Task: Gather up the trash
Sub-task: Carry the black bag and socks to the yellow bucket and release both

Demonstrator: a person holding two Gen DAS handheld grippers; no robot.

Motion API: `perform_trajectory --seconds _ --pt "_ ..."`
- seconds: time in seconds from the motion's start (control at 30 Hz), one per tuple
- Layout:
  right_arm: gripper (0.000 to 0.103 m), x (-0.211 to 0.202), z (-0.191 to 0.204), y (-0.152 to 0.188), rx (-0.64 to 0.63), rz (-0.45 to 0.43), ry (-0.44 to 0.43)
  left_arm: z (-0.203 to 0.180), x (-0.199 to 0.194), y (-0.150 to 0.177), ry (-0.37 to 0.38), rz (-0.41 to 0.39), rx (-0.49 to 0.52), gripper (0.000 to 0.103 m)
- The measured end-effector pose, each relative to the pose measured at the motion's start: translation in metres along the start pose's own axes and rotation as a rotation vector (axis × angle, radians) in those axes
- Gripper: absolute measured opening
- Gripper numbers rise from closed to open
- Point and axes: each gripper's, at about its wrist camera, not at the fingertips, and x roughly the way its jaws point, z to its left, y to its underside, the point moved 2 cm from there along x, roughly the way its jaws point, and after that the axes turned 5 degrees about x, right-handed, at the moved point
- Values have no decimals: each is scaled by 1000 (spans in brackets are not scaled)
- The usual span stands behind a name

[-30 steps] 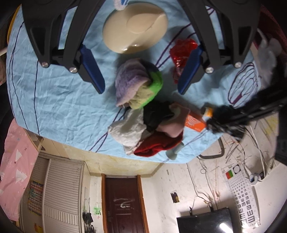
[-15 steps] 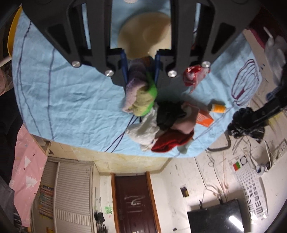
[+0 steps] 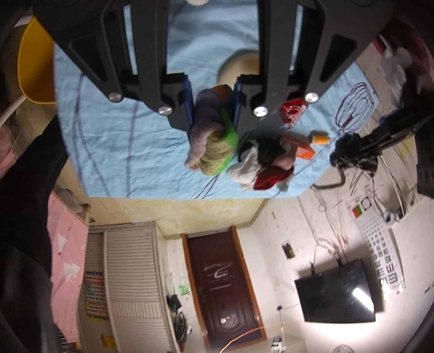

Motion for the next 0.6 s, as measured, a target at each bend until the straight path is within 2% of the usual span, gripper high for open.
perform_trajectory --seconds 0.33,0.6 --pt "22 -48 -57 1 107 -103 26 -51 4 -10 53 -2 78 20" --pt "22 -83 -110 14 195 -165 66 -101 16 -20 77 9 154 20"
